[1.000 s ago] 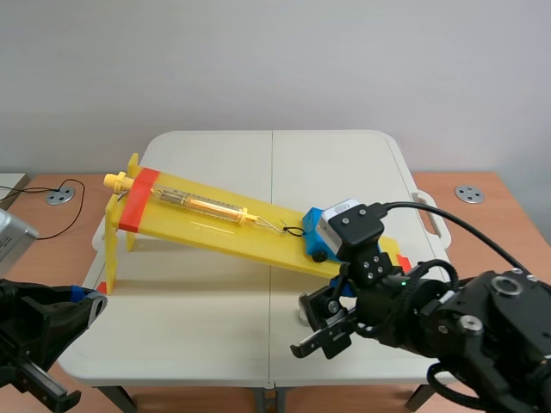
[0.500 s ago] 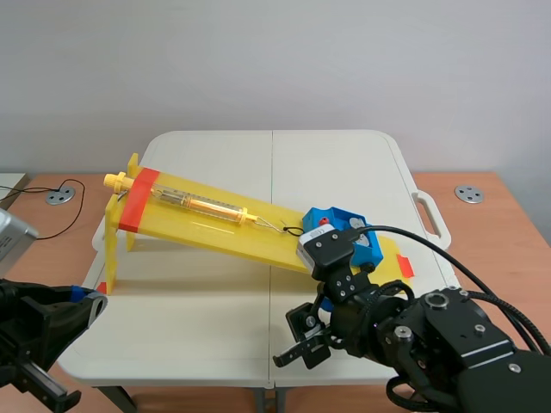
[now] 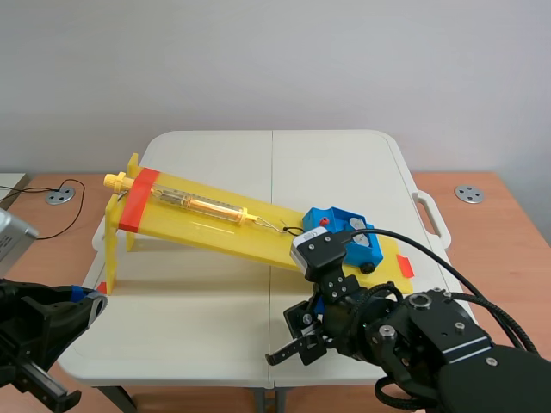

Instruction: Place the four metal weights on the blue cart on the ramp.

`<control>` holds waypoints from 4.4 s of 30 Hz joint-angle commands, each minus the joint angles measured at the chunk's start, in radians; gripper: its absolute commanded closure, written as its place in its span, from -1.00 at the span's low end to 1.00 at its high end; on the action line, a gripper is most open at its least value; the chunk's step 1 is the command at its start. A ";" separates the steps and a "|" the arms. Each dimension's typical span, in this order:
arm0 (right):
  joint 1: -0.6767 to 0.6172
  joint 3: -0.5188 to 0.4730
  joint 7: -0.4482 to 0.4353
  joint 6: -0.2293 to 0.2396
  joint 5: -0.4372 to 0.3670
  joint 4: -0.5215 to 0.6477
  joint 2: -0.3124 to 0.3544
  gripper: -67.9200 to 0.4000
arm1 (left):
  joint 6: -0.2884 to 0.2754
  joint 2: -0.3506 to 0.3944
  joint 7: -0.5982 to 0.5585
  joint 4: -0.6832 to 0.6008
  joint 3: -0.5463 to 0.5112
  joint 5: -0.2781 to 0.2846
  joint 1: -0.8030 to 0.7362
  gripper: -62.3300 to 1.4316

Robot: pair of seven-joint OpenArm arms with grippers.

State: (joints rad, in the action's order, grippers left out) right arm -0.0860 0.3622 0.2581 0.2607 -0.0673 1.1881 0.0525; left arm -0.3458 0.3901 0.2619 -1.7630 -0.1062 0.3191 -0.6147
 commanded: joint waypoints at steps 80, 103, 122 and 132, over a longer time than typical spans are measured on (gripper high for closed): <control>0.287 -0.121 0.092 -0.220 0.046 0.290 -0.014 0.96 | -0.044 -0.007 -0.085 -0.061 -0.016 0.062 0.019 0.86; 0.271 -0.118 0.095 -0.206 -0.002 0.299 0.010 0.39 | -0.044 -0.007 -0.085 -0.061 -0.016 0.062 0.019 0.86; -0.169 -0.417 0.299 -0.022 -0.341 0.905 0.281 0.26 | -0.044 -0.007 -0.085 -0.061 -0.016 0.062 0.019 0.86; -0.304 -0.496 0.314 0.093 -0.386 0.923 0.324 0.26 | -0.044 -0.007 -0.085 -0.061 -0.016 0.062 0.019 0.86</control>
State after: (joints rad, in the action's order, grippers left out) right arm -0.4492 -0.1539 0.6647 0.3298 -0.4374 2.0911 0.3302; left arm -0.3458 0.3901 0.2653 -1.7630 -0.1062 0.3191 -0.6144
